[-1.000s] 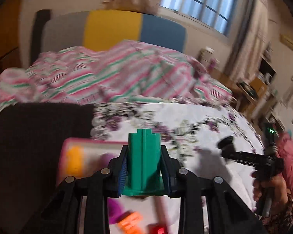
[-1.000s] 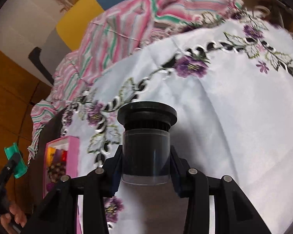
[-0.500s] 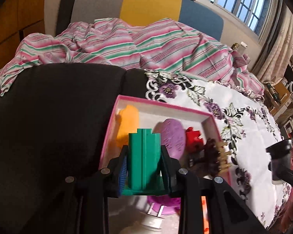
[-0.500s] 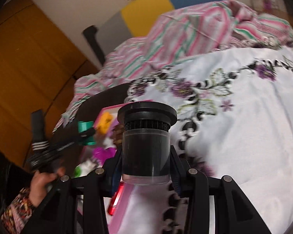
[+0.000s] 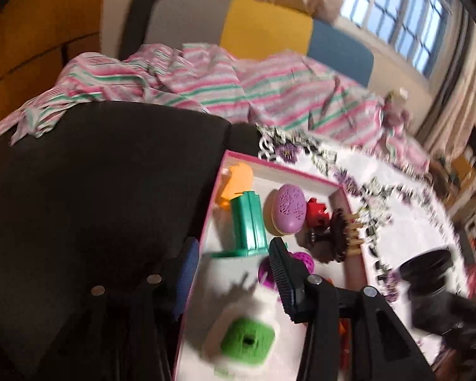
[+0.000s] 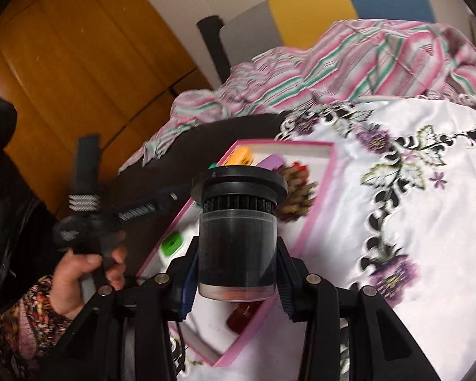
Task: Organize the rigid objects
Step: 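Carry the black-capped cylinder into the pink tray and open the right tool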
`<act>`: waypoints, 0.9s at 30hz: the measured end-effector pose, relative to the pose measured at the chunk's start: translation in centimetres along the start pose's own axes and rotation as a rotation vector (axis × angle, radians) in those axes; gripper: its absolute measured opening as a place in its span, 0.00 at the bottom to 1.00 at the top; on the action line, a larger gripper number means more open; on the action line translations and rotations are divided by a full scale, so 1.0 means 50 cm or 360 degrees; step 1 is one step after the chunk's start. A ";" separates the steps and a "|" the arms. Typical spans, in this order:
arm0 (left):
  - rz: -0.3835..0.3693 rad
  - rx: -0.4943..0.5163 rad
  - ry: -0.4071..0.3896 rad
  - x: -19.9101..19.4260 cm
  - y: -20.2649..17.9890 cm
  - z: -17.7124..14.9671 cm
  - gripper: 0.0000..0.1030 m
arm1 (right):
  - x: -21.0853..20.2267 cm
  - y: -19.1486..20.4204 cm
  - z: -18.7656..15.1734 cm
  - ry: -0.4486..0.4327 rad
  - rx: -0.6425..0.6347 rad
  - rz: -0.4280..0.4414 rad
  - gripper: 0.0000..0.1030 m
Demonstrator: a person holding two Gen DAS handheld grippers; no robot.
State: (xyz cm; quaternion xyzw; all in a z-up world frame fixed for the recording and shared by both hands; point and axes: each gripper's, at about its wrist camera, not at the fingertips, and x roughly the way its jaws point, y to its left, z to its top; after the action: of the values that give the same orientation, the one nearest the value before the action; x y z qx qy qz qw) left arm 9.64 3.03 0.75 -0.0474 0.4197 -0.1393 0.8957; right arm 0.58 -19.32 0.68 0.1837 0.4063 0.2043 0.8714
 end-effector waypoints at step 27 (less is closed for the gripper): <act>0.0447 -0.0025 -0.0110 -0.232 0.033 -0.186 0.46 | 0.107 0.164 -0.114 0.0155 -0.0068 -0.0512 0.73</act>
State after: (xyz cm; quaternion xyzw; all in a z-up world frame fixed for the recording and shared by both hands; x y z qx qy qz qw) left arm -4.19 8.26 2.99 0.0001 0.3921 -0.0077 0.9199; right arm -2.47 -8.77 -2.15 0.0876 0.4680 0.0794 0.8758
